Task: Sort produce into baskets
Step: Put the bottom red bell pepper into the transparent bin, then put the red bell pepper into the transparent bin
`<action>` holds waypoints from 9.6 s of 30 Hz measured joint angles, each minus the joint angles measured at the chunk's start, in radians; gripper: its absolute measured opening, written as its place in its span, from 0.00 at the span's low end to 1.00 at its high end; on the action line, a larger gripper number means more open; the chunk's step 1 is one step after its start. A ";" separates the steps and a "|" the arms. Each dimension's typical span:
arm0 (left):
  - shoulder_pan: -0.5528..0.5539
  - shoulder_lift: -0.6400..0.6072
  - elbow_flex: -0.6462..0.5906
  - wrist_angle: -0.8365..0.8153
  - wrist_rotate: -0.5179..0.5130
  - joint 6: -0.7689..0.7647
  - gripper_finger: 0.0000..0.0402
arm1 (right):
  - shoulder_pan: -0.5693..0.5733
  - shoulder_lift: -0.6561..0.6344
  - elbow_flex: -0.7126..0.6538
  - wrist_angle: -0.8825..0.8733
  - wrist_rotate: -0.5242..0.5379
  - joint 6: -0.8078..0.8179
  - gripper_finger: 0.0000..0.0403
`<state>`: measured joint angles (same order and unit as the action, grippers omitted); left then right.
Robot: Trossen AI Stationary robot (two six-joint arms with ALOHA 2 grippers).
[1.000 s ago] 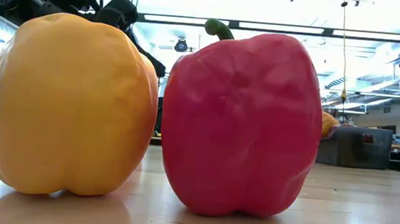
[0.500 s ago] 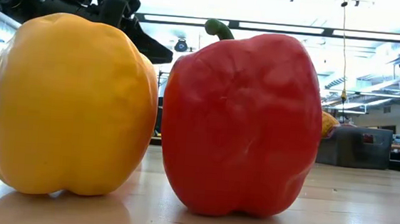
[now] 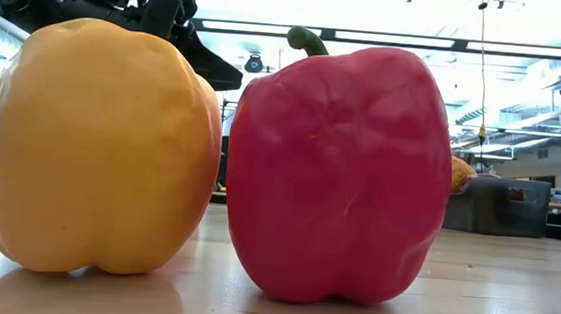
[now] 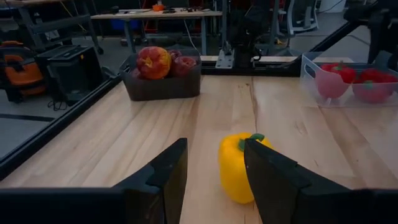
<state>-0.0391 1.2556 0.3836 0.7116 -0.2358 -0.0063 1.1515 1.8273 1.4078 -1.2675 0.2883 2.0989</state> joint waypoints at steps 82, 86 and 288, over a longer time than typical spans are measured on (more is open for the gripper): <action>-0.134 0.000 -0.003 -0.210 0.019 -0.286 0.41 | -0.523 0.000 -0.009 0.752 -0.011 -1.629 0.07; -0.134 0.000 -0.003 -0.209 0.015 -0.286 0.41 | -0.447 -0.097 -0.009 0.599 0.062 -1.484 0.07; -0.283 0.140 0.129 -0.171 0.127 -0.121 0.96 | -0.523 -0.084 -0.171 0.985 0.456 -1.098 0.06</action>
<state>-0.3218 1.3952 0.5121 0.5407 -0.1089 -0.1269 0.6284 1.7437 1.2369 -0.2822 0.7446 1.0008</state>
